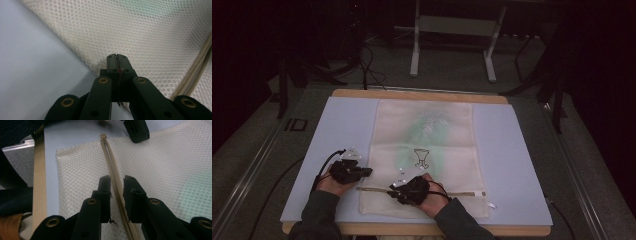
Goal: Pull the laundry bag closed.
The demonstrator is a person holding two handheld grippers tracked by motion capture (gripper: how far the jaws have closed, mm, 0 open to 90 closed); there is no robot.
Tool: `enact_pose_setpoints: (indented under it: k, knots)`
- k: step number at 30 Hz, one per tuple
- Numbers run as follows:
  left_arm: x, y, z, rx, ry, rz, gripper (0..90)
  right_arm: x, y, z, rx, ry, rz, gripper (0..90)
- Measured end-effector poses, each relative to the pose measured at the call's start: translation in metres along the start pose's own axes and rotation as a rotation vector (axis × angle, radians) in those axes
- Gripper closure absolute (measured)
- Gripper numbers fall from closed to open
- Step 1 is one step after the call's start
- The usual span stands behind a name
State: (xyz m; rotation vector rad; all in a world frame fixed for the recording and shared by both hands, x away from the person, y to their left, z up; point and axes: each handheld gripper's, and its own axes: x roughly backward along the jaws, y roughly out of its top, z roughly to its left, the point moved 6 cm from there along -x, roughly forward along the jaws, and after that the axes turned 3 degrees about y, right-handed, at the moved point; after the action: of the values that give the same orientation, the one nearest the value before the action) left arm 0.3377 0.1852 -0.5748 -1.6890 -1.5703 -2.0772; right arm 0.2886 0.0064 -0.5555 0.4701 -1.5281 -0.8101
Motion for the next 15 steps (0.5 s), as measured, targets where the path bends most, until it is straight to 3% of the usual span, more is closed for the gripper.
enact_pose_setpoints:
  k: [15]
  knots:
    - [0.004,0.000,0.002,0.019,-0.004,-0.014,89.4,-0.017,0.013,0.002,0.013,0.026,-0.005,76.3]
